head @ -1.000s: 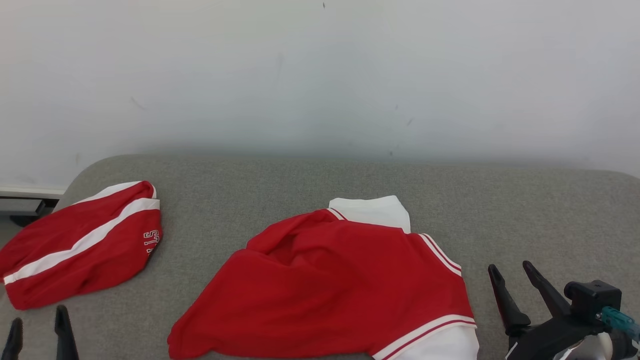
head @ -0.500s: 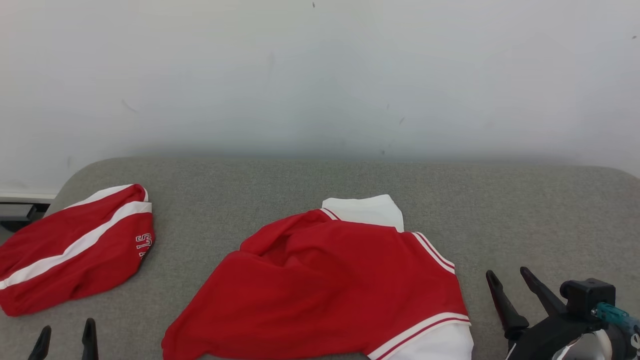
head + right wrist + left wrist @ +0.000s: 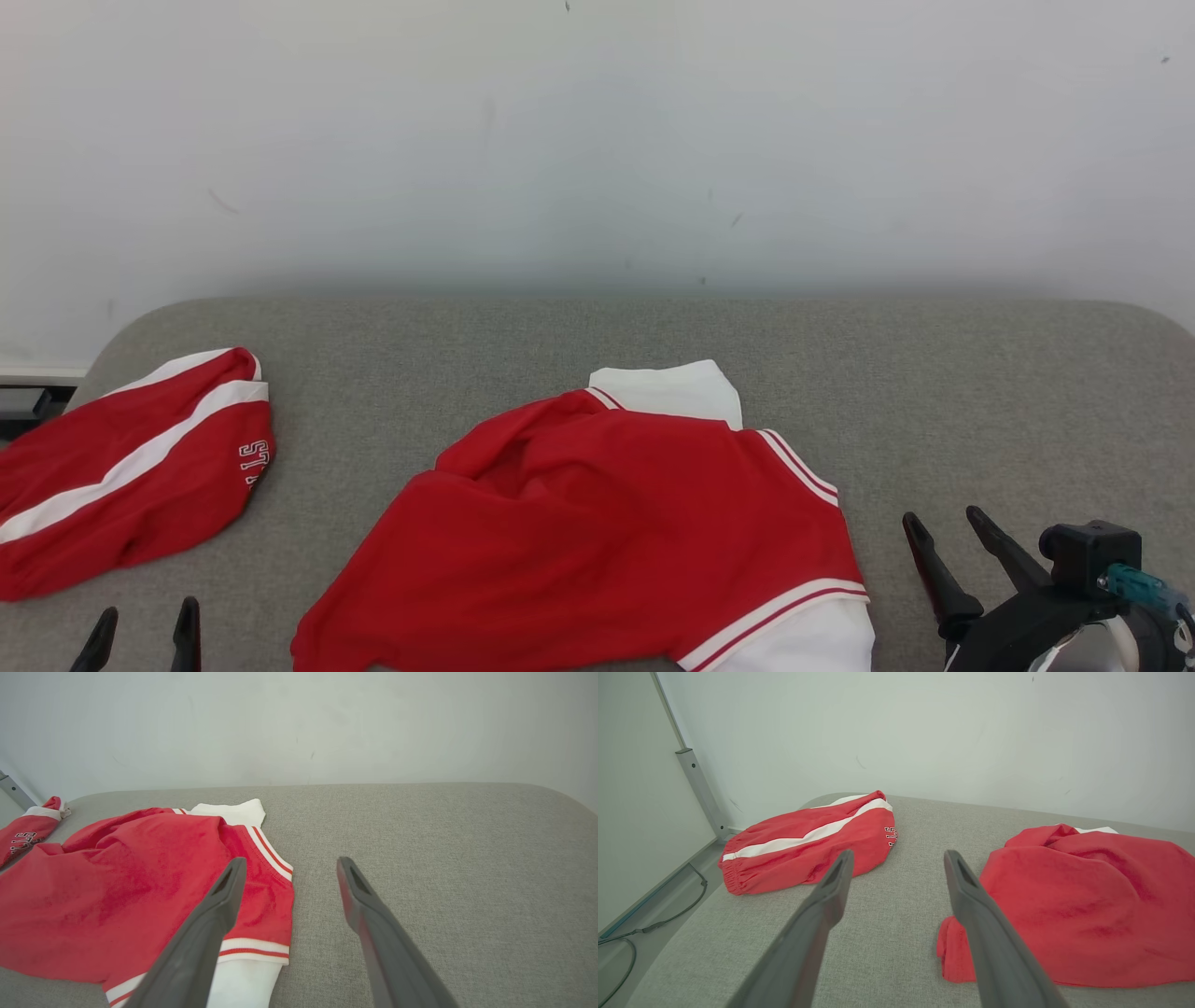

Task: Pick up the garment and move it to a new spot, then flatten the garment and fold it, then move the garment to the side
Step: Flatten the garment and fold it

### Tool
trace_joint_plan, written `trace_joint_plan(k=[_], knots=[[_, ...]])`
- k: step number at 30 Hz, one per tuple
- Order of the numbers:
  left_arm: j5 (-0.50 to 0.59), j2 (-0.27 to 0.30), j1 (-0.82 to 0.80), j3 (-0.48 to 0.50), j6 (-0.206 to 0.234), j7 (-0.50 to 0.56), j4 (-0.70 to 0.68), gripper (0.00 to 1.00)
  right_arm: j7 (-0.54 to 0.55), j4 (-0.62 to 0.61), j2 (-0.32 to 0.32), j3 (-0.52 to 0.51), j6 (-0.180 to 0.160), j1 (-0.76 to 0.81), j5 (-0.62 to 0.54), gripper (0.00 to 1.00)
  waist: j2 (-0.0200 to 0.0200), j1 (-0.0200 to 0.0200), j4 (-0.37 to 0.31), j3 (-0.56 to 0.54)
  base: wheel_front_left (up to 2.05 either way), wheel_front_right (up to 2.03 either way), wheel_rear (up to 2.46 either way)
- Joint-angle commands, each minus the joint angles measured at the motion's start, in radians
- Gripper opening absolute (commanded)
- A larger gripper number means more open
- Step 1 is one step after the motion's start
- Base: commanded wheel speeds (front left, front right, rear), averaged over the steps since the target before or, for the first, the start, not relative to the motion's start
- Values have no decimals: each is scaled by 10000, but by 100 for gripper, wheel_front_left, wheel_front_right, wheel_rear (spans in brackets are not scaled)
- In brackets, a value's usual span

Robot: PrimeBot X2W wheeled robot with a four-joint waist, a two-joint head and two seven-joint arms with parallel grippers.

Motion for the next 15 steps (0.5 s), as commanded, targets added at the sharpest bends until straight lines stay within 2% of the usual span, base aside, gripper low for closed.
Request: trace_joint_plan(k=[1, 15], knots=[[-90, 41, 81, 5, 17, -41, -45, 100, -1, -1, -31, -27, -11, 10, -88, 100, -1, 0, -18, -3, 0, 0, 0], [54, 156, -46, -132, 125, -89, -112, 100, -141, 145, -17, 31, -11, -104, 10, 100, -1, 0, -176, 111, 0, 0, 0]])
